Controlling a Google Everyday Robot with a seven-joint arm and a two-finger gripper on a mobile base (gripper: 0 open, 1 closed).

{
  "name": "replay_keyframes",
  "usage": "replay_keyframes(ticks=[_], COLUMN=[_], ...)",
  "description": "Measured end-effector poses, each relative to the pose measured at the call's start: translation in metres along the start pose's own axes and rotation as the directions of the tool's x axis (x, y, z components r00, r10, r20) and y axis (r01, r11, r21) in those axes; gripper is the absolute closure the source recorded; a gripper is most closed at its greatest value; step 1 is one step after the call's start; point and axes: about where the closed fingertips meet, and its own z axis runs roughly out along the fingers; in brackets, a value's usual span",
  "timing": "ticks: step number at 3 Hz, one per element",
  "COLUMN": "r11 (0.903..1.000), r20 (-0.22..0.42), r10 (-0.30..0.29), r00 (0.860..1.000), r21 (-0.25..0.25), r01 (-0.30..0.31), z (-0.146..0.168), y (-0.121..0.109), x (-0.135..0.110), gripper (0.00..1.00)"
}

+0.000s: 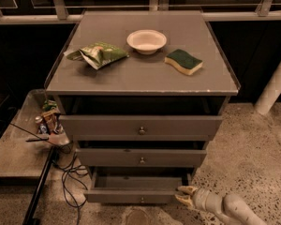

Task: Open bottom drawer

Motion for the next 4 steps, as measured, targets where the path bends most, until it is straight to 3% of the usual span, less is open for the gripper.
replay_keyframes(ticks=[1, 2, 4], r11=[1.0000, 1.0000, 0.9959], r20=[0.001, 0.001, -0.030], r10=[0.001, 0.001, -0.081], r00=[1.000, 1.000, 0.996], r21=[-0.001, -0.001, -0.043], r01=[-0.001, -0.001, 0.080], z=[-0.007, -0.008, 0.005], y=[0.007, 0.006, 0.017], x=[0.001, -0.001, -0.012], gripper=[1.00, 0.82, 0.35])
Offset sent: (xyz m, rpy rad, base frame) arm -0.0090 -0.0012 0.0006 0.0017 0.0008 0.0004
